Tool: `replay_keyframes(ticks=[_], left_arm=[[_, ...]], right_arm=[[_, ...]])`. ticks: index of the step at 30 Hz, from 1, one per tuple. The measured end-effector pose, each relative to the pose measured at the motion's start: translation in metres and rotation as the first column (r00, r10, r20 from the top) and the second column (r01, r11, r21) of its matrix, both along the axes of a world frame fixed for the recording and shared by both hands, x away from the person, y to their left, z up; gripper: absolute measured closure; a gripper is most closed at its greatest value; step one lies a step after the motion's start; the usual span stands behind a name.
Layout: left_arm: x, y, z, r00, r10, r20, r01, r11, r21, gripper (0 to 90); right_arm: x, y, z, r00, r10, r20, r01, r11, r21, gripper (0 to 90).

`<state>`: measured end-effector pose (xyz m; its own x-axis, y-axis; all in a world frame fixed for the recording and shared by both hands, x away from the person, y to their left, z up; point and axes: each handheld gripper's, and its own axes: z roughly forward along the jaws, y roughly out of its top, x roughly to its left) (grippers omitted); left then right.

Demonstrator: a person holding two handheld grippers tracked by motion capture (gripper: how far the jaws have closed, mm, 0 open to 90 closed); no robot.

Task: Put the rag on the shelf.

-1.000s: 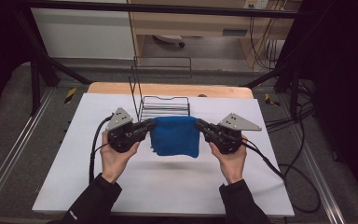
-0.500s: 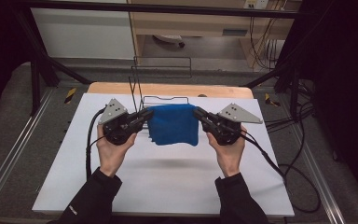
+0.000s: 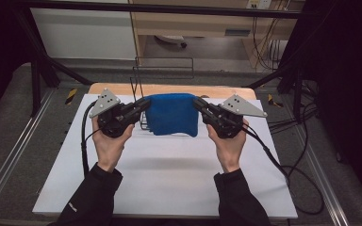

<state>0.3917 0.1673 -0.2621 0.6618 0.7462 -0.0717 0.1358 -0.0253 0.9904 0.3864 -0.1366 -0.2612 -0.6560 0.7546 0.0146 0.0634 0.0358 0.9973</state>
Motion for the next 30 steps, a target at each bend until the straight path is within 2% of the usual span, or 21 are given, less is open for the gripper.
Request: replay_keyframes(ticks=[7, 12, 18, 27, 30], left_arm=[[0.003, 0.003, 0.016, 0.9990, 0.021, 0.038, -0.021, 0.9998, -0.006, 83.0], [0.006, 0.004, 0.024, 0.9979, 0.031, 0.056, -0.030, 0.9992, -0.025, 83.1], [0.010, 0.004, 0.033, 0.9964, 0.038, 0.076, -0.036, 0.9990, -0.026, 83.1], [0.018, 0.004, 0.052, 0.9927, 0.050, 0.110, -0.043, 0.9974, -0.058, 83.1], [0.021, 0.005, 0.057, 0.9907, 0.062, 0.121, -0.056, 0.9972, -0.050, 83.2]], right_arm=[[0.004, 0.006, 0.015, 0.9993, -0.008, 0.036, 0.008, 1.0000, -0.004, 85.6], [0.007, 0.009, 0.023, 0.9985, -0.015, 0.052, 0.015, 0.9999, 0.003, 85.7], [0.012, 0.010, 0.034, 0.9972, -0.018, 0.073, 0.018, 0.9998, 0.008, 85.7], [0.019, 0.013, 0.056, 0.9931, -0.034, 0.112, 0.033, 0.9994, 0.010, 85.7], [0.021, 0.014, 0.062, 0.9921, -0.038, 0.120, 0.037, 0.9993, 0.011, 85.7]])
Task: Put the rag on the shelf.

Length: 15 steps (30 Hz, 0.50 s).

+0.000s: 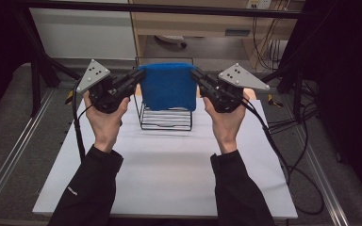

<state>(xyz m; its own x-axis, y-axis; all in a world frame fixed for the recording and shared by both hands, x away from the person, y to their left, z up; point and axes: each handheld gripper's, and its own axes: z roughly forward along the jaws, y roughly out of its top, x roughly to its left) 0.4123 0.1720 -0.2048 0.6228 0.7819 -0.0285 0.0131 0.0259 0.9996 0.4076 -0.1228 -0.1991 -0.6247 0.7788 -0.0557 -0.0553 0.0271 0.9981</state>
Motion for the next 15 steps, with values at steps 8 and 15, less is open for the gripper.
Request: replay_keyframes(ticks=[8, 15], left_arm=[[0.005, 0.002, 0.018, 0.9997, 0.008, 0.021, -0.008, 0.9999, -0.014, 83.3], [0.011, 0.003, 0.030, 0.9991, 0.020, 0.037, -0.019, 0.9997, -0.018, 83.3]], right_arm=[[0.008, 0.004, 0.012, 0.9999, -0.005, 0.016, 0.005, 0.9999, 0.010, 85.9], [0.016, 0.008, 0.022, 0.9995, -0.010, 0.030, 0.010, 0.9998, 0.016, 85.9]])
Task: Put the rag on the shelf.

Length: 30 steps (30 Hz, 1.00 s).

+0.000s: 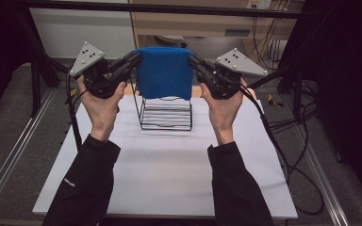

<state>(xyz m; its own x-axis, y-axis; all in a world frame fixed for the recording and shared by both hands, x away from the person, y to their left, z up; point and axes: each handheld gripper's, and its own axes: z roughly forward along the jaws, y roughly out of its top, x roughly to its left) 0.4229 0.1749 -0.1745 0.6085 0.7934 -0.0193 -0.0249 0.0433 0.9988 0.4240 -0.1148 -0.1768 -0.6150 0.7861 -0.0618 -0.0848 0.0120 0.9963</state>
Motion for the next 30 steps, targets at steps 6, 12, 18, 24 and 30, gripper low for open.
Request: replay_keyframes(ticks=[6, 12, 18, 24, 30], left_arm=[[0.006, 0.001, 0.007, 0.9998, 0.003, 0.021, -0.003, 0.9999, -0.011, 83.4], [0.014, 0.001, 0.013, 0.9997, 0.005, 0.022, -0.004, 0.9997, -0.023, 83.3], [0.021, 0.000, 0.019, 0.9995, 0.016, 0.028, -0.015, 0.9997, -0.016, 83.3], [0.030, 0.001, 0.023, 0.9996, 0.013, 0.026, -0.012, 0.9995, -0.028, 83.3], [0.041, -0.001, 0.025, 0.9997, 0.022, 0.013, -0.021, 0.9994, -0.028, 83.3]], right_arm=[[0.006, 0.002, 0.008, 0.9998, -0.009, 0.017, 0.009, 1.0000, -0.001, 86.0], [0.011, 0.004, 0.016, 0.9996, -0.016, 0.025, 0.016, 0.9999, 0.001, 85.9], [0.017, 0.004, 0.022, 0.9992, -0.021, 0.034, 0.021, 0.9998, -0.001, 86.0], [0.027, 0.005, 0.026, 0.9990, -0.026, 0.037, 0.026, 0.9997, 0.001, 85.9], [0.036, 0.005, 0.028, 0.9989, -0.029, 0.036, 0.029, 0.9996, 0.000, 85.9]])
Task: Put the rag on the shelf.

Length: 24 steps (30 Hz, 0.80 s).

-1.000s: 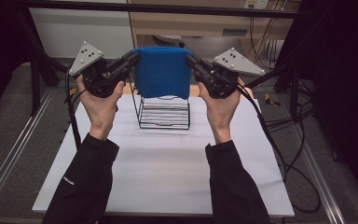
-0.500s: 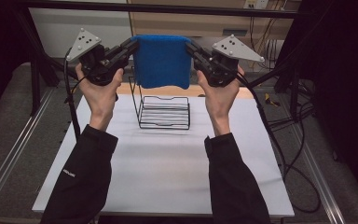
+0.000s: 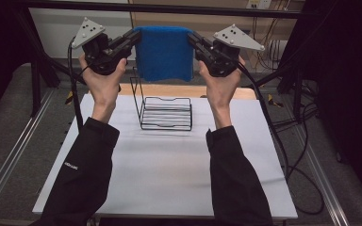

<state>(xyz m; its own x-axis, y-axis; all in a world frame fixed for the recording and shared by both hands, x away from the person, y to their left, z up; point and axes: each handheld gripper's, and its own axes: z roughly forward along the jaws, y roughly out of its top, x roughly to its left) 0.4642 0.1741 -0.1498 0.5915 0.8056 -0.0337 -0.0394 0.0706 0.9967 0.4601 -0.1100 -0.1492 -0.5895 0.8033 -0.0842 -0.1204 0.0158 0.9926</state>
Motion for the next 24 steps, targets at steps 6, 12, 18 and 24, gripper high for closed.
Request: replay_keyframes(ticks=[6, 12, 18, 24], left_arm=[[0.008, -0.002, 0.005, 0.9998, 0.017, 0.012, -0.017, 0.9996, 0.021, 83.3], [0.020, -0.003, 0.009, 0.9995, 0.024, 0.022, -0.025, 0.9993, 0.029, 83.3], [0.031, -0.004, 0.006, 0.9996, 0.026, 0.005, -0.026, 0.9994, 0.023, 83.3], [0.040, -0.003, 0.000, 0.9996, 0.025, -0.008, -0.025, 0.9996, 0.015, 83.3]], right_arm=[[0.010, -0.001, 0.000, 1.0000, -0.002, -0.002, 0.002, 0.9999, 0.014, 85.9], [0.018, 0.000, 0.004, 0.9999, -0.011, 0.000, 0.011, 0.9998, 0.017, 85.9], [0.028, 0.000, 0.002, 0.9998, -0.014, -0.013, 0.015, 0.9997, 0.019, 85.9], [0.037, 0.001, 0.000, 0.9995, -0.019, -0.026, 0.019, 0.9997, 0.012, 85.9]])
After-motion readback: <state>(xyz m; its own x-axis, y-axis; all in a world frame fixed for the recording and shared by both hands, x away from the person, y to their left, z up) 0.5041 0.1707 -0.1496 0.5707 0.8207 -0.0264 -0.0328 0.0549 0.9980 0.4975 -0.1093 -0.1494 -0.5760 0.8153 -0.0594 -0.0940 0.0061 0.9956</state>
